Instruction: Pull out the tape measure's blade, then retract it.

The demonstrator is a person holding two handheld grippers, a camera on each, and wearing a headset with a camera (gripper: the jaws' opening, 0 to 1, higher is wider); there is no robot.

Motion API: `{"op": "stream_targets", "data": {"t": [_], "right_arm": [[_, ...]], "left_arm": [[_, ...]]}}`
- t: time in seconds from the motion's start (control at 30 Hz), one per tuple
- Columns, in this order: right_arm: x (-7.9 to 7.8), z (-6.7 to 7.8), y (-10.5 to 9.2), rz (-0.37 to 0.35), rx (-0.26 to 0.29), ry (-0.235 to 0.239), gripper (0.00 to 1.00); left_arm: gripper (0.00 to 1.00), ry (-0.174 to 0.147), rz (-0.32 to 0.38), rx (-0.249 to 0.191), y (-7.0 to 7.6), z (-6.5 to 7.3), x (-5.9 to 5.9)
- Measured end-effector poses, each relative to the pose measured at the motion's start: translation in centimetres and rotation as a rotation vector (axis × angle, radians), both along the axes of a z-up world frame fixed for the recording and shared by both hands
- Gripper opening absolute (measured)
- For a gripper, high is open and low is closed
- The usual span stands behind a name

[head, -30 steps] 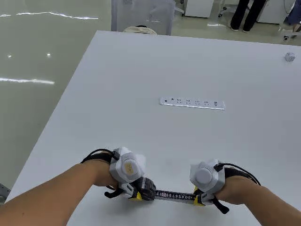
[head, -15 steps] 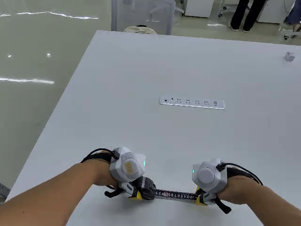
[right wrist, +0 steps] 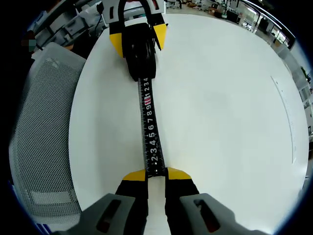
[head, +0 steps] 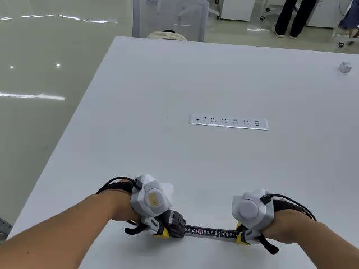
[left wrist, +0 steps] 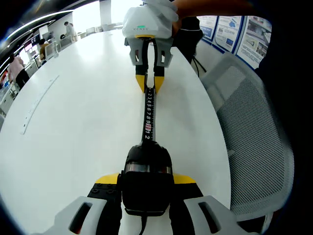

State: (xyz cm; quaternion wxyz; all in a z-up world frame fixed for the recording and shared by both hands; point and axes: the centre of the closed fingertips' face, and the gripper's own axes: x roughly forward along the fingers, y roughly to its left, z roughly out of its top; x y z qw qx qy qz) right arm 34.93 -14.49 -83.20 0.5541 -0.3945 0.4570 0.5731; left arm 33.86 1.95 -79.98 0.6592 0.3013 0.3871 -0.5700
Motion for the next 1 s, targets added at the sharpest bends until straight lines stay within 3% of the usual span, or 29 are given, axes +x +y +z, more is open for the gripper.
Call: {"op": "stream_targets", "data": {"t": [1.0], "right_arm": [[0.2,0.0,-1.5,-0.014,-0.009,-0.005,0.11]], "left_arm": [[0.34,0.001,0.004,-0.001,0.0,0.1,-0.1]]}}
